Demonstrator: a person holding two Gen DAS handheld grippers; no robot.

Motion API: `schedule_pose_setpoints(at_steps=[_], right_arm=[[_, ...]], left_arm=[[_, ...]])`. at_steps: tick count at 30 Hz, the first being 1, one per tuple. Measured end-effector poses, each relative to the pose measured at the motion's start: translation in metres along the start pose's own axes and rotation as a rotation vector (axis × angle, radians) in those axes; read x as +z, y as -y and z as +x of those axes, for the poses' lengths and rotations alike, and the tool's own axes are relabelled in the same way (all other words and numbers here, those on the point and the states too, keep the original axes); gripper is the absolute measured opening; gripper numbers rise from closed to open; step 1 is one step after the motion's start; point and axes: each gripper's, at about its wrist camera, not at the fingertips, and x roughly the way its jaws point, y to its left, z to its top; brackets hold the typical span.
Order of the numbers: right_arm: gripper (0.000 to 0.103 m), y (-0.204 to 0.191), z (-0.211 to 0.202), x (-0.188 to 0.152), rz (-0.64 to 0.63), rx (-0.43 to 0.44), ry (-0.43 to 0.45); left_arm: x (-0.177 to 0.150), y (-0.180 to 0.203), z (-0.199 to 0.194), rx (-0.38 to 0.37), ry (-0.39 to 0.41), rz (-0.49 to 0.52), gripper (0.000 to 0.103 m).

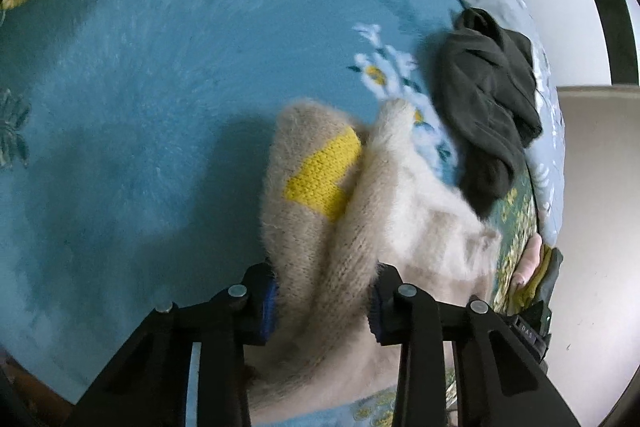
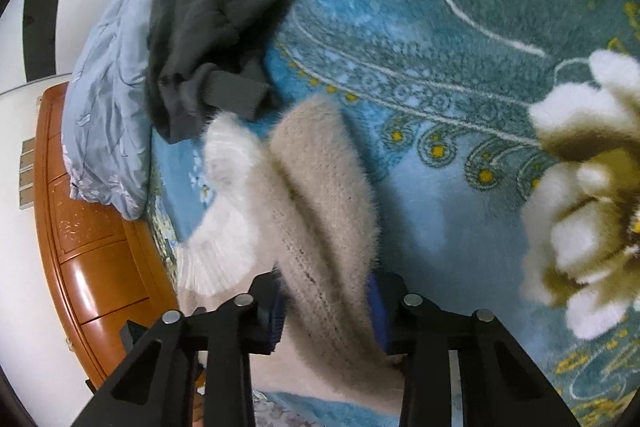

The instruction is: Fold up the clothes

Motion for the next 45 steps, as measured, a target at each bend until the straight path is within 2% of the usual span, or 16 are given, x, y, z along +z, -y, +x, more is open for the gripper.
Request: schedule_pose_setpoints(at_steps=[7,12,14,19,22,25,30,36,42,45], right_arm=[[0.034,-0.020,-0.059,-0.013,-0.066,0.065,0.010],[0.034,-0.040,-0.121,-0.016,-0.118,0.092,0.051],[0.034,-0.052,-0.145,-0.017,-0.146,0.102,0.084],[0.034,-0.091,-0.212,-0.018,-0.197,0.161,0.230],[0.034,-0.104,-0.251,-0.031,-0.190,0.195,0.329],[0.034,-0.108,-0.282,-0.045,-0.180,0.223,0.405],[0.034,-0.099,-0.329,-0.072,-0.144,0.213,0.518],[0.034,-0.066,-0.386,-0.091,-0.070,0.190,0.612],[0.034,-0.032,-0.432,-0.092,-0.033,0.214,0.685],[0.034,-0.005,-0.455,-0.080,-0.017,0.232,0.704]], left_arm=[[-0.035,0.044,-0.053,-0.016,0.066,0.050,0.034],[-0.049,0.086,-0.090,-0.073,0.104,0.115,0.033],[-0.052,0.106,-0.106,-0.097,0.119,0.151,0.033],[-0.042,0.158,-0.144,-0.188,0.146,0.281,0.033],[-0.034,0.189,-0.167,-0.250,0.159,0.363,0.033],[-0.032,0.216,-0.184,-0.281,0.174,0.456,0.033],[-0.041,0.263,-0.185,-0.363,0.138,0.591,0.033],[-0.073,0.307,-0.173,-0.431,0.076,0.670,0.033],[-0.107,0.365,-0.159,-0.457,0.044,0.760,0.033],[-0.125,0.402,-0.147,-0.456,0.040,0.798,0.033]])
